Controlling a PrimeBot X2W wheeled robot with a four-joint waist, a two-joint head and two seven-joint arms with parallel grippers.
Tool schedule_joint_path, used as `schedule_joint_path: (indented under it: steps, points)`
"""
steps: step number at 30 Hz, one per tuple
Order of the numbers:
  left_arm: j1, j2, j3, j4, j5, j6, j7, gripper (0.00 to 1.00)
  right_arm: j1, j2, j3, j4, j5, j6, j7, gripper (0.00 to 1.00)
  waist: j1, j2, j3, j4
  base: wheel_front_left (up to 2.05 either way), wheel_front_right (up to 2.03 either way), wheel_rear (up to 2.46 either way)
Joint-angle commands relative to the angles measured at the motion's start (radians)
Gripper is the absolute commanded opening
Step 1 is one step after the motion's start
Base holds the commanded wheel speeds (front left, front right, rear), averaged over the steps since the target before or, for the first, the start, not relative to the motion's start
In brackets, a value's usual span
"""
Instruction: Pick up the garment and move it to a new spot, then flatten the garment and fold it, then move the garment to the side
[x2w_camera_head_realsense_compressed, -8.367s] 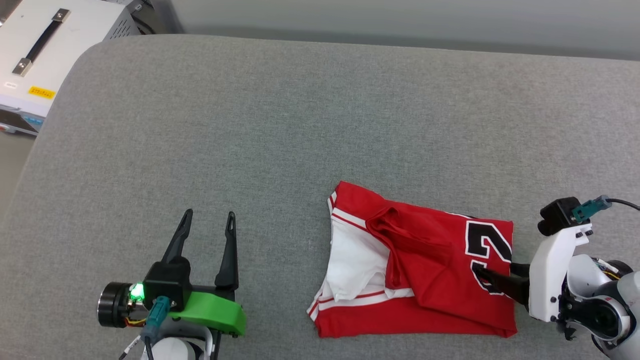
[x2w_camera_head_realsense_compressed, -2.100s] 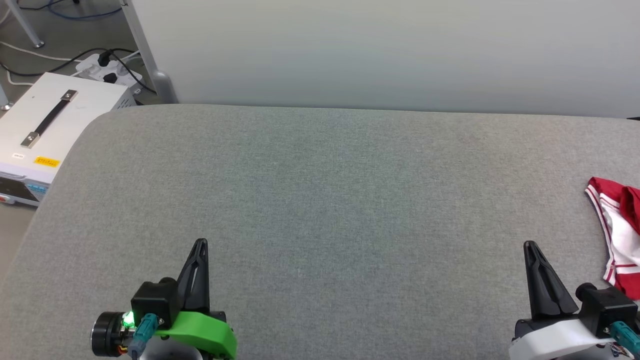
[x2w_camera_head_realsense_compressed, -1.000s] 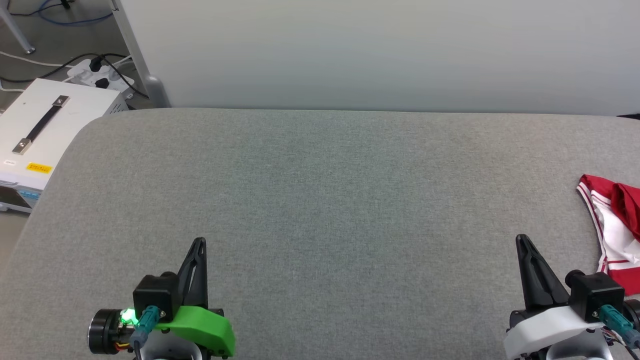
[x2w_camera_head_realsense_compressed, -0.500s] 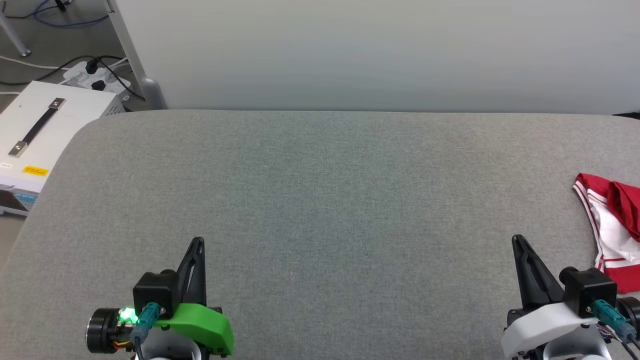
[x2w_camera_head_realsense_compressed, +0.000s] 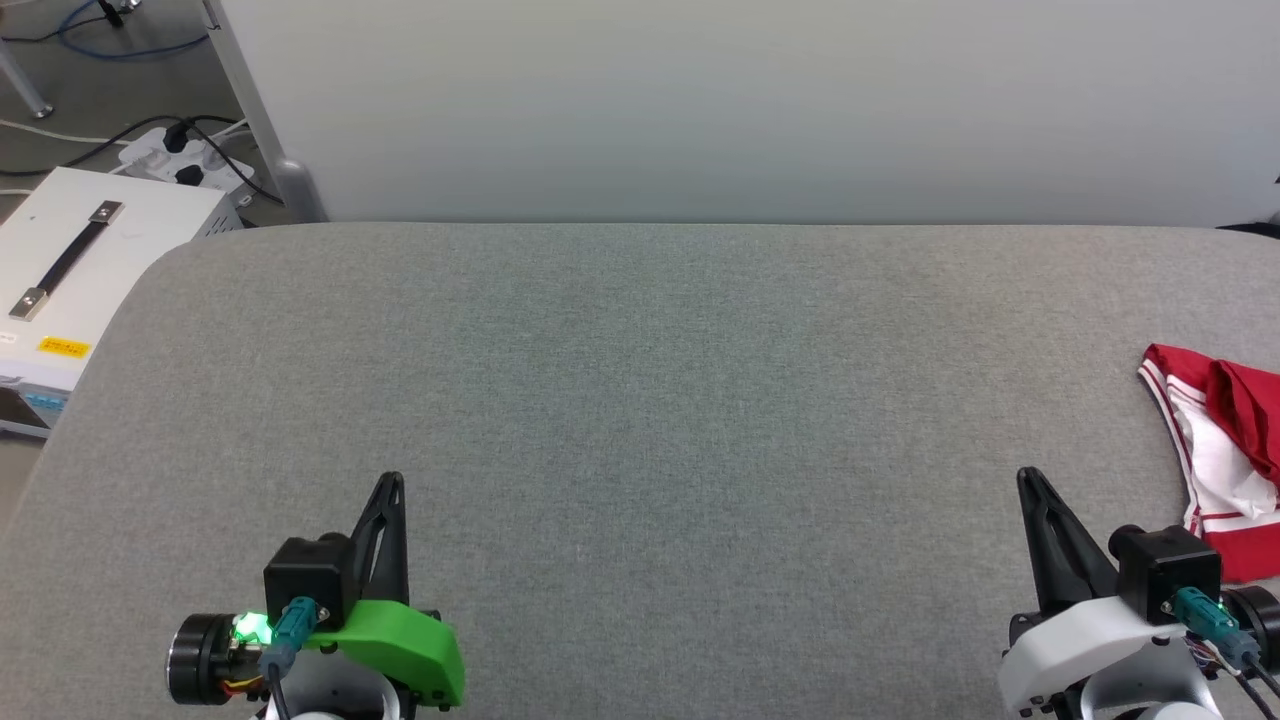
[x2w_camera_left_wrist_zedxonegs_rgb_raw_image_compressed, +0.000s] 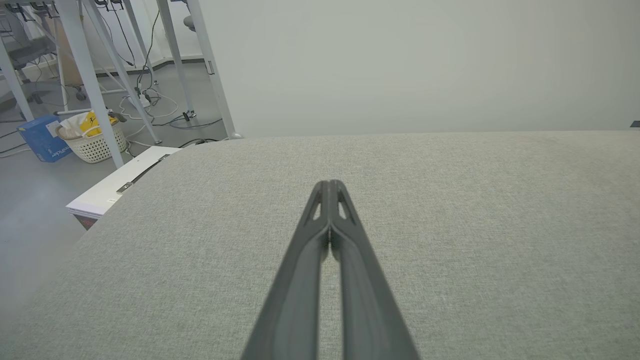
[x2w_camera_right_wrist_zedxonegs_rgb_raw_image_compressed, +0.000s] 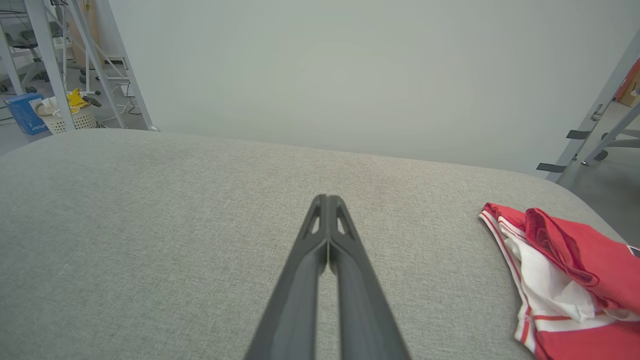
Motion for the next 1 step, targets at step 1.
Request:
schedule_joint_path:
  steps: [1]
  points:
    - [-0.022,-0.005,0.005,-0.005,0.010,0.007,0.005,0.00,-0.024,0.001,0.003,0.005,-0.009,-0.001,0.006,0.00,0.0000,-0.0001,0.000,-0.001,0.00,0.00,0.00]
